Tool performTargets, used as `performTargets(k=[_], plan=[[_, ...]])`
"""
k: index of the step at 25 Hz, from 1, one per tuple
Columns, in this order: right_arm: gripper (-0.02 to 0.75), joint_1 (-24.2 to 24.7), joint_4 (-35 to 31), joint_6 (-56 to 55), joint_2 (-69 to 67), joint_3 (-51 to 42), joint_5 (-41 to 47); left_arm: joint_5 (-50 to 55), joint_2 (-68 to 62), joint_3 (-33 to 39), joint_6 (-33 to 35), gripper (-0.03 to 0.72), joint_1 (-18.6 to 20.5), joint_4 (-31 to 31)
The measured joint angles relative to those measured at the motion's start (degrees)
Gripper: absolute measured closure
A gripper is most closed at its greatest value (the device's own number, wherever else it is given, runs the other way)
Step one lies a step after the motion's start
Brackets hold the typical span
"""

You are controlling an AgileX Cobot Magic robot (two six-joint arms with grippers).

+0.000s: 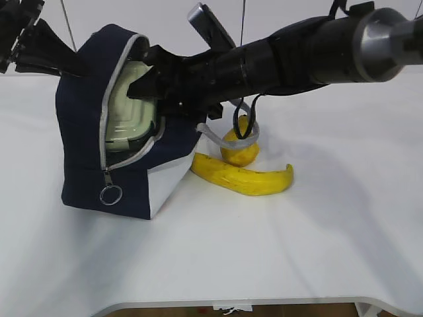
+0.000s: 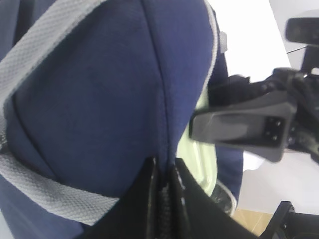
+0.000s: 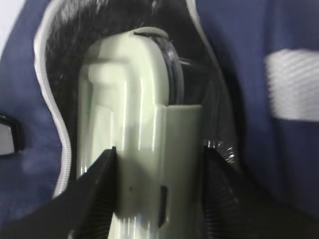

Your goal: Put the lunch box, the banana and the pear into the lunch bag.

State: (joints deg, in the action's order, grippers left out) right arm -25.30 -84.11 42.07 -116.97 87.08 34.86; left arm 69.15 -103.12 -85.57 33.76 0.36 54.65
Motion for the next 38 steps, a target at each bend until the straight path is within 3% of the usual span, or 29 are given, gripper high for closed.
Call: performTargets(k=[8, 16, 31, 38], plan=[[0.363, -0.45, -3.26, -0.69, -7.00, 5.41, 1.78, 0.00, 0.00, 0.00, 0.78, 0.676, 0.00, -0.86], [0.363, -0.45, -5.20, -2.23, -11.95, 8.14, 1.20, 0.09, -0.11, 0.00, 0.86, 0.676, 0.00, -8.01], [0.359, -0.45, -6.60, -2.93, -15.78, 8.63, -0.68, 0.09, -1.41, -0.13, 0.86, 0.676, 0.00, -8.26], [0.311, -0.45, -5.41, -3.40, -15.78, 8.76, -0.68, 0.19, -1.41, -0.13, 0.99, 0.676, 0.00, -8.26]])
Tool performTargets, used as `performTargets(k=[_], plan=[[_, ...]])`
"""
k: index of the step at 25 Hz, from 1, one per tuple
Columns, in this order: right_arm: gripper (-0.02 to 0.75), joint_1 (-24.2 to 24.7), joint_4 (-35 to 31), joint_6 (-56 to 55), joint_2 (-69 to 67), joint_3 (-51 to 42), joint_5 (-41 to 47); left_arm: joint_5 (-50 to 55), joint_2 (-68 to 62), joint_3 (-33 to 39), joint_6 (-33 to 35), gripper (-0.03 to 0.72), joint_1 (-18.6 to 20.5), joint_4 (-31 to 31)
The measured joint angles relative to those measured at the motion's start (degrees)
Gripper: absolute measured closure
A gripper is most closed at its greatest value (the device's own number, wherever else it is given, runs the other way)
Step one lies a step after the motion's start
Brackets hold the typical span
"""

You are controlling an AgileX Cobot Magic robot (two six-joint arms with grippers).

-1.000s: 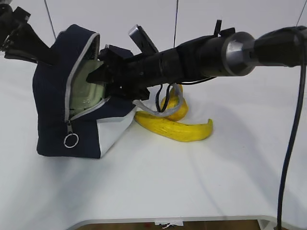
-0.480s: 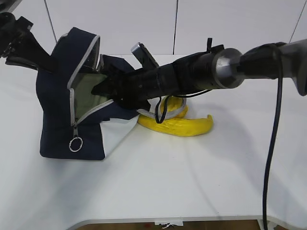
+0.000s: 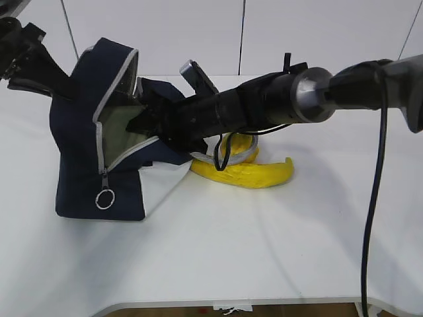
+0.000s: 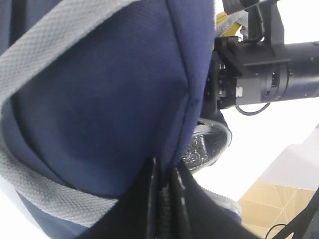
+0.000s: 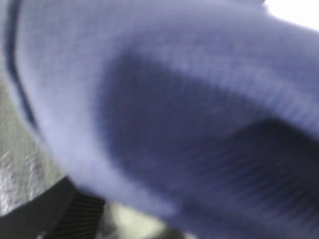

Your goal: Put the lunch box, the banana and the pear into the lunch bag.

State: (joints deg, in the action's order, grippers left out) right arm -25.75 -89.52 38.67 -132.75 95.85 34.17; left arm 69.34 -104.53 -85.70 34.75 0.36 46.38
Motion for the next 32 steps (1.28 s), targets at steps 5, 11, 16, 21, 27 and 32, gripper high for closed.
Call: performTargets(k=[5, 11, 16, 21, 27, 32], plan=[[0.232, 0.23, 3.11, 0.00, 0.00, 0.23, 3.21, -0.06, 0.00, 0.00, 0.00, 0.676, 0.00, 0.00], [0.215, 1.22, 10.24, 0.00, 1.24, 0.46, 6.72, 0.03, 0.00, 0.00, 0.00, 0.676, 0.00, -0.28], [0.209, 1.22, 18.44, -0.21, 6.07, 0.46, 8.42, 0.03, 0.00, 0.00, 0.00, 0.676, 0.00, -0.84], [0.208, 1.33, 21.46, -0.21, 10.82, 0.46, 12.71, 0.03, 0.00, 0.00, 0.00, 0.676, 0.00, -0.95], [0.209, 1.42, 34.96, -2.30, 14.75, 1.71, 19.42, 0.03, 0.00, 0.00, 0.00, 0.676, 0.00, -1.07], [0.209, 1.42, 48.91, -7.30, 18.48, 4.28, 25.27, 0.03, 0.00, 0.00, 0.00, 0.676, 0.00, -1.26]])
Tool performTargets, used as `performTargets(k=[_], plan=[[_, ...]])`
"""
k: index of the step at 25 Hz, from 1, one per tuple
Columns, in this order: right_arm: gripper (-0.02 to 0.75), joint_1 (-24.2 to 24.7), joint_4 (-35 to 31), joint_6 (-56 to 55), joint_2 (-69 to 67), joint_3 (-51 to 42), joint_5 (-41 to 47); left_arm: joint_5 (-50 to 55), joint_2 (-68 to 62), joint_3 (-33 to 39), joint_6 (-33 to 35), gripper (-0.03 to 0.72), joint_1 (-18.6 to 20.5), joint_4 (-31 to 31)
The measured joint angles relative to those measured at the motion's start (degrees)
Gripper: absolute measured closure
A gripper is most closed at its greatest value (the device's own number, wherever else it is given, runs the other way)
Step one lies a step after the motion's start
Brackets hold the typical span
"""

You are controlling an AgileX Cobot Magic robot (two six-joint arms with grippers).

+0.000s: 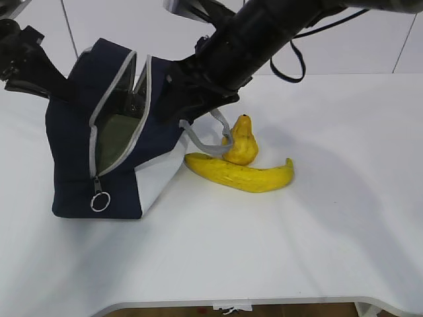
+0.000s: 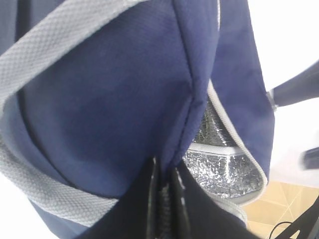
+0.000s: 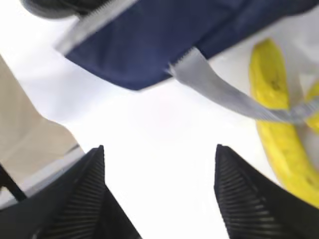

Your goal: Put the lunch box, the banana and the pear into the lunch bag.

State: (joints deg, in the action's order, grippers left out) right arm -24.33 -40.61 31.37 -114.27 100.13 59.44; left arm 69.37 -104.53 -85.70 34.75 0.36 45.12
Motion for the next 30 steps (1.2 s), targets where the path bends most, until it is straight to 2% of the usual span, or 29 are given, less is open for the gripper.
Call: performTargets(k=[3, 7, 15, 23, 30], plan=[[0.209, 0.00, 7.20, -1.95, 1.98, 0.54, 4.88, 0.00, 0.00, 0.00, 0.00, 0.676, 0.00, -0.36], [0.209, 0.00, 13.65, -4.21, 3.00, 0.54, 10.13, 0.00, 0.00, 0.00, 0.00, 0.676, 0.00, -0.69], [0.209, 0.00, 31.41, -10.12, 3.10, 0.54, 10.77, 0.00, 0.00, 0.00, 0.00, 0.676, 0.00, -0.93], [0.209, 0.04, 38.35, -10.39, 3.10, -6.26, 10.77, 0.00, 0.00, 0.00, 0.00, 0.676, 0.00, -1.21], [0.209, 0.04, 40.61, -10.48, 2.03, -7.88, 1.86, 0.00, 0.00, 0.00, 0.00, 0.676, 0.00, -1.25]])
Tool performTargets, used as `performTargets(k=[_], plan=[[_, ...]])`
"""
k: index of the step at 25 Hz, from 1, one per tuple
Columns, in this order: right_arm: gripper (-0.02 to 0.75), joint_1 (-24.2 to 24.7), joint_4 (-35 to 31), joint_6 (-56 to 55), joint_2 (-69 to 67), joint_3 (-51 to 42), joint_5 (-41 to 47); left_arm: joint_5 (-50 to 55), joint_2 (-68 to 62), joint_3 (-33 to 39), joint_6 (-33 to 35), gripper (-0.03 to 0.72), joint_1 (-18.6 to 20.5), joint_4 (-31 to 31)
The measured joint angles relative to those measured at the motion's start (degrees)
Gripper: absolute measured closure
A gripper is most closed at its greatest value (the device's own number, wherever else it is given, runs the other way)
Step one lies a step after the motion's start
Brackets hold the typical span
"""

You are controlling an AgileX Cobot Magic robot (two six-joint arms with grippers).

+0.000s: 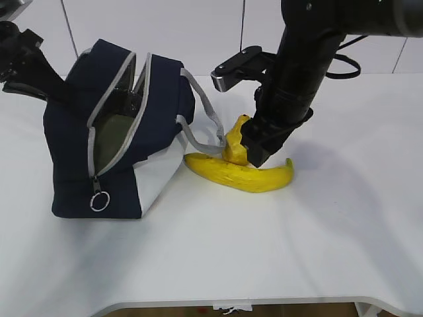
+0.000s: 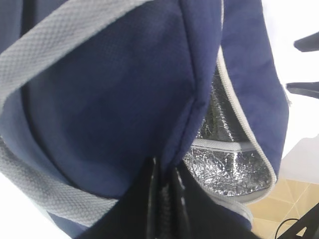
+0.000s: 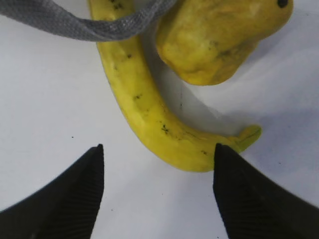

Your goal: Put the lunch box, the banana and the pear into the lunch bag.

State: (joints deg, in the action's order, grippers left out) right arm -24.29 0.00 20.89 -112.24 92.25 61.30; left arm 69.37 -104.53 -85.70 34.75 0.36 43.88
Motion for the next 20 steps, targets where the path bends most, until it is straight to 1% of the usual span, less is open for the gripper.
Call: performTargets(k=[12, 20], plan=[[0.209, 0.00, 1.09, 0.60, -5.72, -0.23, -4.40, 0.00, 0.00, 0.00, 0.00, 0.676, 0.00, -1.68], [0.210, 0.00, 1.63, 0.98, -8.74, -0.23, -5.72, 0.00, 0.00, 0.00, 0.00, 0.676, 0.00, -1.78]])
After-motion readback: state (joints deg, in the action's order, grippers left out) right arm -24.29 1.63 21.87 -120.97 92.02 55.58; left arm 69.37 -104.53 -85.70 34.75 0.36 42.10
